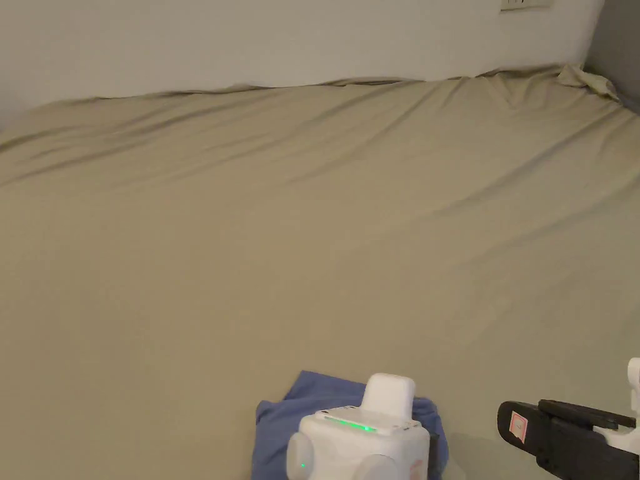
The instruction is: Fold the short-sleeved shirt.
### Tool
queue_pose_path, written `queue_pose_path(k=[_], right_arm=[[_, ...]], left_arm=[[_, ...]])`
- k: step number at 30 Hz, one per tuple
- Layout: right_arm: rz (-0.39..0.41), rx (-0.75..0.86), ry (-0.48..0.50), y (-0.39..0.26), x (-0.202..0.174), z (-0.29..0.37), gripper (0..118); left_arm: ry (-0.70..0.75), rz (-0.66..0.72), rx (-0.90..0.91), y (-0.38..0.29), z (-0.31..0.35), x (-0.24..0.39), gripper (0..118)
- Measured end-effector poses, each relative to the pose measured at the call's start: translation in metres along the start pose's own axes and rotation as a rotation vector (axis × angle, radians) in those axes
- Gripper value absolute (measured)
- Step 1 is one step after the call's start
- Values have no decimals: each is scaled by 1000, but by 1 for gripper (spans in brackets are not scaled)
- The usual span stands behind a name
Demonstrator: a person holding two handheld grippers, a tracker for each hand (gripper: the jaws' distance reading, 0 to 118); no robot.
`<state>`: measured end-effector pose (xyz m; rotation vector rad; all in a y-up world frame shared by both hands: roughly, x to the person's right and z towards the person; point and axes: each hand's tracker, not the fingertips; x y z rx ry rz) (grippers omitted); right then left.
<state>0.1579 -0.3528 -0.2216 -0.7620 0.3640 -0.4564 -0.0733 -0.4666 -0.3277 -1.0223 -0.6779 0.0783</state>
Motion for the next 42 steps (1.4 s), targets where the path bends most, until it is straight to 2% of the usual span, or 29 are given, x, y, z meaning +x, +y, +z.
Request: queue_pose_path(k=[1,3,5,6,8,9,11,12,13,14,15,16,17,21,22,23,24,26,28,30,32,34,36,39,42], right_arm=[[-2,7,44,2,-1,-4,2],[-42,-6,178,7,2,-21,2],[-145,-91,303,8,10,-57,2],[-172,-130,342,7,12,-76,2],[-170,-237,378,-2,20,-125,2],[-170,-296,357,-7,24,-146,2],[-182,-454,88,-21,39,-183,2],[-147,-508,-66,-28,46,-194,2],[-117,-520,-95,-36,56,-201,2],[-183,-449,97,-38,65,-199,2],[-229,-415,162,-35,71,-195,2],[-266,-459,129,-36,78,-194,2],[-316,-445,168,-37,84,-193,2],[-409,-418,241,-48,102,-190,2],[-417,-414,248,-50,104,-190,2],[-411,-411,245,-51,104,-189,2],[-410,-408,244,-51,101,-188,2],[-418,-391,233,-52,96,-183,2],[-420,-391,238,-49,87,-177,2],[-370,-367,263,-42,76,-166,2],[-328,-290,404,-32,62,-147,2],[-311,-214,545,-20,49,-125,2],[-274,-153,604,-7,37,-102,2],[-170,-96,567,9,25,-72,2],[-116,-48,450,17,19,-50,2]], left_arm=[[-47,83,41,1,27,-18,4],[-14,150,174,-6,75,-48,4],[86,162,213,-17,115,-83,4],[116,175,212,-22,126,-100,4],[162,218,175,-35,141,-133,4],[180,251,159,-40,141,-144,4],[189,328,121,-51,140,-162,7],[175,340,118,-55,137,-165,19],[169,338,127,-57,132,-163,68],[174,329,128,-59,124,-159,109],[183,304,96,-59,115,-154,118],[188,295,123,-63,110,-148,118],[162,232,109,-54,99,-140,118],[147,89,-36,-45,53,-108,118],[211,51,-85,-43,41,-102,105],[268,38,-126,-42,33,-99,85],[265,36,-122,-41,32,-100,79],[231,98,-53,-43,44,-98,22],[98,140,4,-43,65,-109,22],[56,185,-26,-39,85,-116,22],[20,250,-4,-38,114,-141,22],[95,232,17,-35,148,-177,22],[220,239,11,-36,184,-219,22],[398,264,-61,-43,233,-285,22],[539,350,-109,-60,276,-351,22]])
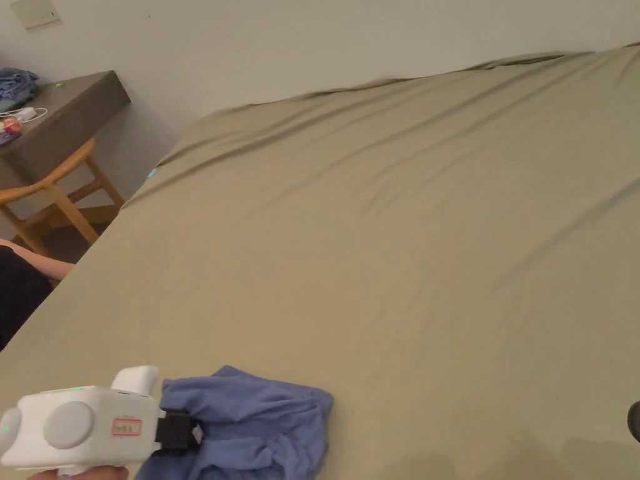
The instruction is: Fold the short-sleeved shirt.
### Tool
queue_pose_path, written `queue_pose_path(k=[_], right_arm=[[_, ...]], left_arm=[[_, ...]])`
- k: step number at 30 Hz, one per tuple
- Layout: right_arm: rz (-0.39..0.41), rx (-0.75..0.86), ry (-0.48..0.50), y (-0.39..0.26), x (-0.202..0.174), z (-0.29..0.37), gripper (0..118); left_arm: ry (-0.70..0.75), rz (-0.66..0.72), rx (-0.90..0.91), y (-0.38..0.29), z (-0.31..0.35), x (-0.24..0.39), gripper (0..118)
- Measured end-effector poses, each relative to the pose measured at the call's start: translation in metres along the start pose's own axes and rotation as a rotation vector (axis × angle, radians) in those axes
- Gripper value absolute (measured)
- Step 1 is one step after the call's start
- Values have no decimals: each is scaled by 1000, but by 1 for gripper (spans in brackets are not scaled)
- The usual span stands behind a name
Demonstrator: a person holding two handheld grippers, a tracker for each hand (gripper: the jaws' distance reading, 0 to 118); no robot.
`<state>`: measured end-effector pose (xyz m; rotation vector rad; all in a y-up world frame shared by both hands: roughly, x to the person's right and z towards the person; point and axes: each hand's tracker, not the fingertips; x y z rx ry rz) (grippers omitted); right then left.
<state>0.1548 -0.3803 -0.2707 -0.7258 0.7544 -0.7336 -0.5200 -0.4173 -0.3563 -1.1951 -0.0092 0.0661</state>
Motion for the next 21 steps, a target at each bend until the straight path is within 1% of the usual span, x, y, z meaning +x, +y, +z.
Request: queue_pose_path(k=[2,3,4,6,7,8,9,10,11,12,13,14,15,16,17,18,19,20,21], right_arm=[[19,36,-98,-2,-3,10,2],[16,49,-126,-4,-4,14,2],[4,61,-143,-7,-2,17,2],[-35,76,-146,-14,2,22,2],[-61,80,-133,-18,6,23,2],[-82,77,-135,-21,9,22,2],[-96,66,-152,-24,11,20,2],[-100,46,-185,-25,13,18,2],[-90,29,-224,-26,13,17,2],[-72,13,-263,-25,11,17,2],[-48,-4,-320,-21,9,17,2],[-4,-16,-404,-12,6,19,2],[65,-12,-503,-1,-1,21,2],[172,-4,-623,14,-13,22,3],[301,22,-734,30,-28,21,3],[377,77,-802,46,-42,21,3],[443,155,-859,63,-60,20,3],[492,246,-870,78,-79,18,3],[526,311,-868,91,-96,17,3]], left_arm=[[70,68,-56,0,-7,-45,22],[98,72,-77,-5,-11,-60,22],[168,73,-85,-7,-17,-75,22],[225,49,-112,-21,-42,-90,22],[243,86,-110,-33,-55,-92,31],[223,150,-25,-41,-56,-86,50],[295,189,46,-44,-51,-76,79],[449,178,41,-43,-50,-66,113],[536,121,24,-45,-51,-60,118],[498,75,26,-47,-46,-56,118],[409,58,42,-45,-31,-50,118],[384,117,47,-36,-15,-38,118],[384,143,119,-36,13,-13,118],[352,142,305,-30,38,14,118],[315,123,491,-23,62,47,118],[266,111,602,-14,82,79,118],[171,95,660,-1,107,109,118],[79,66,719,9,125,144,118],[28,32,760,19,140,176,118]])
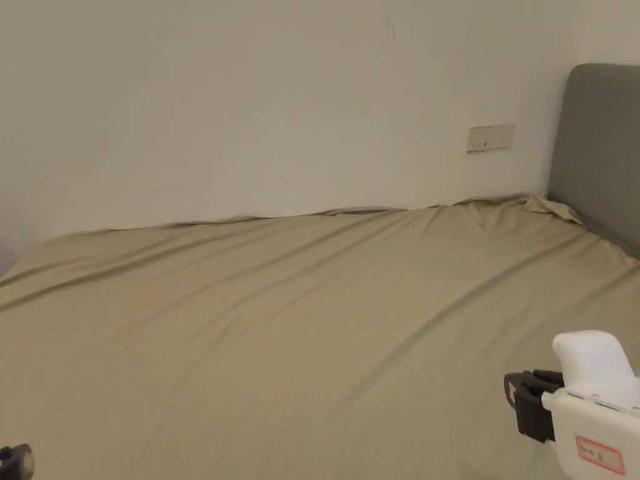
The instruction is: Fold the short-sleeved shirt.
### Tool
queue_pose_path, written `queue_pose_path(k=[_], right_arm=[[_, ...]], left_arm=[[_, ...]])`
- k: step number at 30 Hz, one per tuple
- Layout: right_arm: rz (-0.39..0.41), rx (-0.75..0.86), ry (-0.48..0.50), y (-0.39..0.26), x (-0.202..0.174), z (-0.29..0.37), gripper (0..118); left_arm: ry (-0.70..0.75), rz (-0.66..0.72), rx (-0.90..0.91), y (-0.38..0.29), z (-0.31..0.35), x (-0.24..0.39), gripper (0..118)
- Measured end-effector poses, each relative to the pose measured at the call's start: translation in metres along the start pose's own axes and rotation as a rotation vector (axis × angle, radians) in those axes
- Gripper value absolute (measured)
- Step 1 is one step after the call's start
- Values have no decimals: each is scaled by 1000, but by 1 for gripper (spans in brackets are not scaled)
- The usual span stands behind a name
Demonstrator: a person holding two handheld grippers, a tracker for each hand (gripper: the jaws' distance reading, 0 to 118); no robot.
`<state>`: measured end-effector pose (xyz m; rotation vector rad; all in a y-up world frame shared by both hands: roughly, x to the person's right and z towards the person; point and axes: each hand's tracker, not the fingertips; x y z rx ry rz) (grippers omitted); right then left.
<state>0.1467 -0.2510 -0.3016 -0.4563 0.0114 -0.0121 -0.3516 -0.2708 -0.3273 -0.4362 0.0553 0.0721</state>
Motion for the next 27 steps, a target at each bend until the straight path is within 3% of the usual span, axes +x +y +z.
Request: queue_pose_path(k=[1,2,3,4,6,10,14,19,27], right_arm=[[8,74,-17,23,-5,4,3],[21,152,-46,44,-13,9,3],[30,214,-70,60,-19,15,3],[31,277,-91,77,-26,23,3],[17,345,-100,101,-33,32,3],[15,329,-64,116,-42,36,3],[36,307,-57,104,-45,34,3],[-9,298,-80,98,-44,32,3],[-17,324,-104,104,-43,39,4]], left_arm=[[-39,-37,34,19,4,36,106],[-67,-67,68,36,2,58,75],[-84,-60,89,50,4,82,23],[-106,-50,127,63,6,105,0],[-133,-31,203,81,1,126,0],[-139,-41,251,102,13,154,0],[-100,-91,269,108,22,155,0],[-104,-102,277,111,42,148,0],[-110,-153,303,119,64,150,0]])
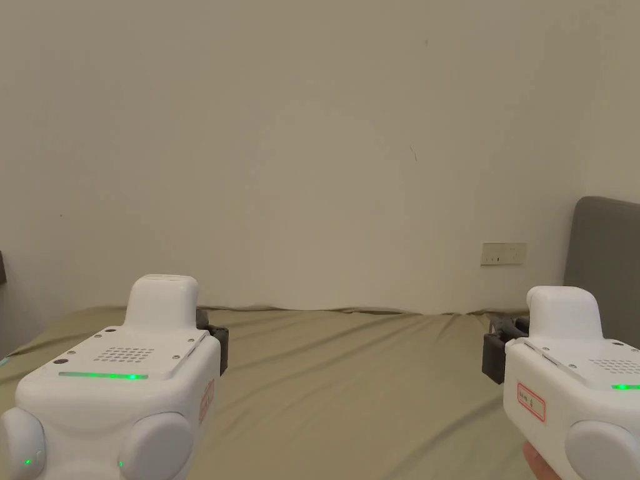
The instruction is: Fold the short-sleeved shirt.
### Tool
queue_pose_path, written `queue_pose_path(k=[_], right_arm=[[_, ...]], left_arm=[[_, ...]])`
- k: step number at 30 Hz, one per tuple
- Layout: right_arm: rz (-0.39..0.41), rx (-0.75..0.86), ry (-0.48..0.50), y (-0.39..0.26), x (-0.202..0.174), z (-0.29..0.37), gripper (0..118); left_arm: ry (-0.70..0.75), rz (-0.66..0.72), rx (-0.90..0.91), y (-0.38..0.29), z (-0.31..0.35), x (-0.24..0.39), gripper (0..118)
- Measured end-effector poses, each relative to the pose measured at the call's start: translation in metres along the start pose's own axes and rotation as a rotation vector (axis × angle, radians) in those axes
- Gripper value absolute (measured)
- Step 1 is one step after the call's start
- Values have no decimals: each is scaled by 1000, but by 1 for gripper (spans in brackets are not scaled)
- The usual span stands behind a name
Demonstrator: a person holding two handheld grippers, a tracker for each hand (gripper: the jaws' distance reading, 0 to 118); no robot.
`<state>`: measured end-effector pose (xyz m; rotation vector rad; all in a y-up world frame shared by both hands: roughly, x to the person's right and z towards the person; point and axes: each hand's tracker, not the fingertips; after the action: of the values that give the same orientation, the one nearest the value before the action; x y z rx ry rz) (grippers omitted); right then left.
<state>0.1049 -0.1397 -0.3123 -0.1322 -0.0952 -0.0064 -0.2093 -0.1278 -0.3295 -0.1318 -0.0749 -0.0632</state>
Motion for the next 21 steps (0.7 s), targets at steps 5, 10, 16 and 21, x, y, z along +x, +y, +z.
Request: queue_pose_path(k=[5,10,16,21], right_arm=[[-12,1,-9,-3,-1,1,4],[9,2,-6,-1,-4,3,9],[25,-7,2,3,-9,-10,118],[-169,-99,230,12,0,4,118]], left_arm=[[-59,28,25,9,10,1,0],[-59,45,15,9,7,-2,0],[-49,112,61,-10,9,-9,118],[-105,102,-6,4,6,-14,118]])
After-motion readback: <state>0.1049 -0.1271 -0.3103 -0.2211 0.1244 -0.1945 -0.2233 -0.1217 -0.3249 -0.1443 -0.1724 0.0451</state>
